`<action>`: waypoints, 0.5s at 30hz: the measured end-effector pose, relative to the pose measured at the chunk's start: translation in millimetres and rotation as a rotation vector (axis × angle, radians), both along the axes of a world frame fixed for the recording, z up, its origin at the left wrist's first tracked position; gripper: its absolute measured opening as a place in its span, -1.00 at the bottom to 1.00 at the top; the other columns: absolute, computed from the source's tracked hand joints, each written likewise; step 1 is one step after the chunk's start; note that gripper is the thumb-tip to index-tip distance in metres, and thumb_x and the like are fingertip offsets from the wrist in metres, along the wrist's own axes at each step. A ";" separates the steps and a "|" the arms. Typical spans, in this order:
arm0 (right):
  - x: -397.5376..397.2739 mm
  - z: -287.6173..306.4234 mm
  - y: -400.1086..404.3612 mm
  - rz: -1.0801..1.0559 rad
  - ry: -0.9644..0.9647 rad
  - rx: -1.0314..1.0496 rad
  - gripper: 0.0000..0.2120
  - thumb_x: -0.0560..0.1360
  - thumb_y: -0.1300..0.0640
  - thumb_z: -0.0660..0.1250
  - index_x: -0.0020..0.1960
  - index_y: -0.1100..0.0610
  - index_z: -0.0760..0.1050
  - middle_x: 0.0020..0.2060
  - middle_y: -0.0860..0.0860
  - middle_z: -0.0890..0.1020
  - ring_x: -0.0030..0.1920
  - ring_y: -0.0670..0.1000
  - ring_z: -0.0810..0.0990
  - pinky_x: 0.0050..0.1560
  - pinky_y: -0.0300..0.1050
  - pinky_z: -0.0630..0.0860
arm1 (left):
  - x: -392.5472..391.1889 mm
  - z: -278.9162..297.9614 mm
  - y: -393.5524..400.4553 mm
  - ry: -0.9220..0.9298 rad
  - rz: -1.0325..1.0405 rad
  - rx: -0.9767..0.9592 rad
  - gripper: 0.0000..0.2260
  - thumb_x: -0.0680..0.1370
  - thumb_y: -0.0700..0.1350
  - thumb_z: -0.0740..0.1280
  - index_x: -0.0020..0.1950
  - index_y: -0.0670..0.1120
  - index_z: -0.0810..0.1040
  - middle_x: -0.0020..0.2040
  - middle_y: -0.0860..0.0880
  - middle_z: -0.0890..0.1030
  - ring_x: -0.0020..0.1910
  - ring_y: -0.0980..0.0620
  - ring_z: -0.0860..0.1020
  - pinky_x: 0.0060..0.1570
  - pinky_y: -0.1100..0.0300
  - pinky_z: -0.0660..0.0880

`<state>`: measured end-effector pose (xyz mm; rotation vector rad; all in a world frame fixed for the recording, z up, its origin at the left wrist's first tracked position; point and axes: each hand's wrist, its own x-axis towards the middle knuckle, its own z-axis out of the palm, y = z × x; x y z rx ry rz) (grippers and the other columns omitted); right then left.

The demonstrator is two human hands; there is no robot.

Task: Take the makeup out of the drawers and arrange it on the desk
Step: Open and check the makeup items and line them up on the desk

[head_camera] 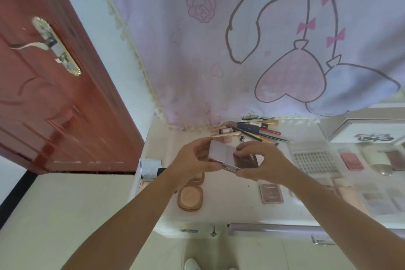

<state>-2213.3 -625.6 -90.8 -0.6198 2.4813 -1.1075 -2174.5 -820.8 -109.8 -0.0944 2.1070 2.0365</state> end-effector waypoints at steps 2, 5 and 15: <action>-0.8 -0.8 1.0 -0.009 -0.025 0.000 -0.59 0.28 0.20 0.52 0.12 0.09 0.57 0.03 -0.12 0.49 0.07 -0.15 0.44 -0.15 -0.66 0.33 | 1.8 0.7 0.8 0.007 0.010 -0.001 -0.49 0.33 -0.55 0.34 -0.09 0.08 0.46 -0.29 0.29 0.64 -0.25 0.37 0.61 -0.29 0.46 0.52; 0.0 -3.0 -1.7 0.011 -0.047 0.016 -0.59 0.30 0.20 0.50 0.14 0.11 0.56 0.02 -0.11 0.49 0.08 -0.14 0.44 -0.12 -0.59 0.36 | 6.0 -4.4 1.1 -0.006 0.025 0.018 -0.48 0.33 -0.57 0.34 -0.07 0.06 0.45 -0.19 0.20 0.62 -0.26 0.38 0.60 -0.28 0.46 0.52; -14.5 -30.9 2.9 -0.131 -0.377 -0.235 -0.82 0.45 0.28 0.32 -0.18 0.01 0.58 -0.23 -0.06 0.61 -0.14 -0.02 0.55 0.02 -0.17 0.43 | 17.8 -39.2 0.4 -0.127 -0.027 -0.010 -0.50 0.40 -0.48 0.32 0.15 0.04 0.43 -0.02 0.14 0.59 -0.09 0.24 0.61 -0.07 0.37 0.55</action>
